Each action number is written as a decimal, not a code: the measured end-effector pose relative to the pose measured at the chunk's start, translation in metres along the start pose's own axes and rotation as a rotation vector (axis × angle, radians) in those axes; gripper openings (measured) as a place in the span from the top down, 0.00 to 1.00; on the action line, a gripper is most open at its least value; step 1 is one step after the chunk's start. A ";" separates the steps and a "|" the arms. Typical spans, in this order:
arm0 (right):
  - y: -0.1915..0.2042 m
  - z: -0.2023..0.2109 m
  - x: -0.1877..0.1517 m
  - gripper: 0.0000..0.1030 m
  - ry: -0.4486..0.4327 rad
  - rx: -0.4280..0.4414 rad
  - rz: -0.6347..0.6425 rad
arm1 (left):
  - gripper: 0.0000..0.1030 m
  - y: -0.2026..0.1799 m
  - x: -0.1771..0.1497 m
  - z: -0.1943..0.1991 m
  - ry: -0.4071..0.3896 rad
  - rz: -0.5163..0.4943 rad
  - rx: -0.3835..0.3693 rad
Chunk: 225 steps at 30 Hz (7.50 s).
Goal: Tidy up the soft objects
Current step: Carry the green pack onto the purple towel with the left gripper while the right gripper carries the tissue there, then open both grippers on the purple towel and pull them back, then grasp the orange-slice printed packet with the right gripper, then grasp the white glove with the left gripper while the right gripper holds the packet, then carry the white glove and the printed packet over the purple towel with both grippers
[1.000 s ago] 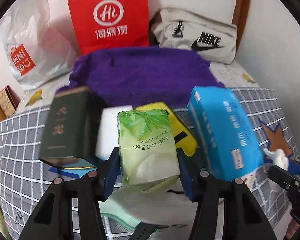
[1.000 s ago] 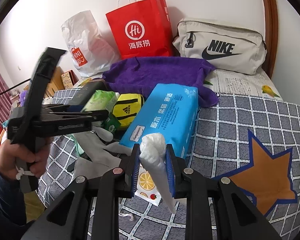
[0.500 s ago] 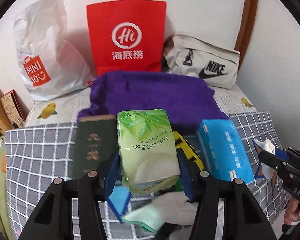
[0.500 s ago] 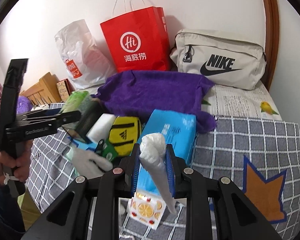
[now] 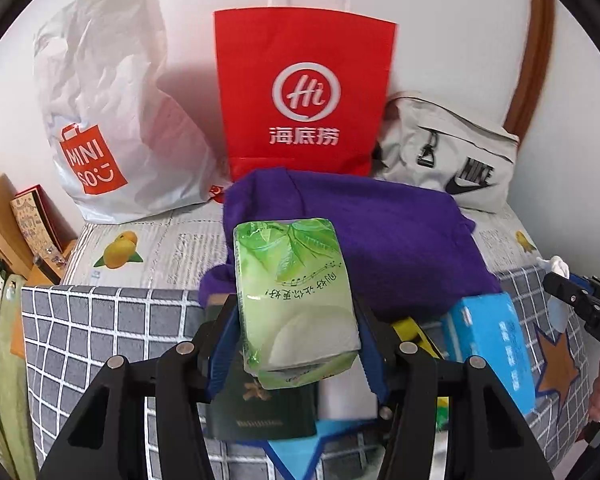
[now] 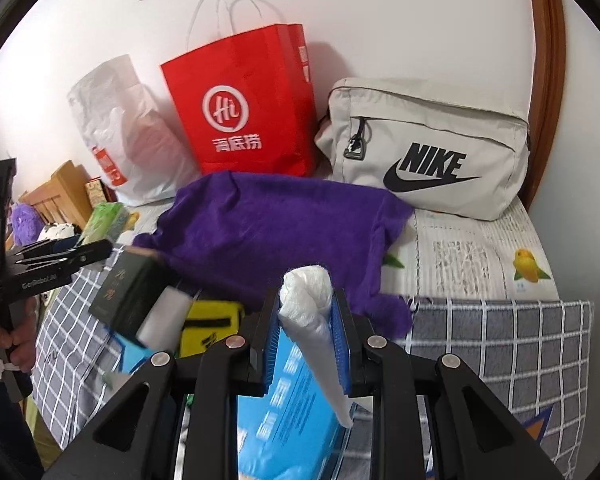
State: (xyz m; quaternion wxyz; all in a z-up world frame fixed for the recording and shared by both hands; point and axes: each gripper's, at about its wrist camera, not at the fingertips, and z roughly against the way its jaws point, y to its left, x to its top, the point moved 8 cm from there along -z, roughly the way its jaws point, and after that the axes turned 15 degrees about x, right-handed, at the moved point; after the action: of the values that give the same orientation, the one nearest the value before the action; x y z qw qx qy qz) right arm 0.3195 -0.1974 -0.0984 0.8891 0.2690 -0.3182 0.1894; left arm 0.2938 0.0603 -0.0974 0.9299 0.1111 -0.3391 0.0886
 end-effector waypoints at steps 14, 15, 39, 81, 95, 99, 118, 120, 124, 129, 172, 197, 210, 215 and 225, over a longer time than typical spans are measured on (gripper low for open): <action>-0.031 -0.060 0.042 0.76 0.049 -0.023 -0.031 | 0.49 -0.004 0.039 -0.055 0.031 -0.015 0.008; -0.033 -0.064 0.045 0.76 0.049 -0.026 -0.031 | 0.49 -0.004 0.041 -0.058 0.032 -0.015 0.005; -0.082 -0.168 0.068 0.76 0.217 -0.029 -0.072 | 0.49 -0.023 0.074 -0.150 0.169 -0.071 -0.024; -0.052 -0.092 0.061 0.36 0.157 -0.045 -0.046 | 0.24 -0.023 0.056 -0.100 0.151 -0.075 0.004; 0.005 0.007 -0.025 0.35 0.088 -0.028 -0.029 | 0.24 -0.016 -0.022 0.009 0.073 -0.064 -0.038; 0.010 0.026 -0.062 0.35 0.101 -0.040 -0.045 | 0.24 -0.019 -0.043 0.027 0.065 -0.055 -0.052; 0.033 -0.009 -0.187 0.35 0.180 -0.100 -0.108 | 0.24 -0.004 -0.125 0.035 0.076 -0.056 -0.050; 0.035 -0.013 -0.188 0.34 0.182 -0.092 -0.115 | 0.24 0.000 -0.129 0.030 0.090 -0.047 -0.040; 0.038 -0.020 -0.185 0.27 0.171 -0.106 -0.106 | 0.24 0.007 -0.134 0.024 0.105 -0.030 -0.033; 0.041 -0.025 -0.186 0.28 0.163 -0.148 -0.048 | 0.24 0.008 -0.135 0.021 0.110 -0.026 -0.031; 0.057 0.036 -0.164 0.97 0.042 0.008 0.006 | 0.85 -0.045 -0.124 0.042 0.008 -0.135 -0.264; 0.064 0.031 -0.145 0.96 0.052 0.032 0.046 | 0.86 -0.010 -0.093 0.052 -0.025 -0.051 -0.230; 0.064 0.035 -0.084 0.96 0.005 0.036 0.066 | 0.86 0.002 -0.057 0.056 -0.044 0.017 -0.235; 0.057 0.028 -0.061 0.96 -0.009 0.040 0.065 | 0.86 0.004 -0.039 0.053 -0.050 0.020 -0.228; 0.037 0.009 -0.016 0.96 -0.016 0.031 0.054 | 0.86 0.003 -0.007 0.040 -0.058 0.046 -0.228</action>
State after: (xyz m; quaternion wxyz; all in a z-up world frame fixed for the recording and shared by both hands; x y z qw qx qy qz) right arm 0.2848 -0.1761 -0.0899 0.8768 0.2757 -0.3293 0.2164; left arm 0.2631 0.0521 -0.0713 0.9240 -0.0007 -0.3764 0.0676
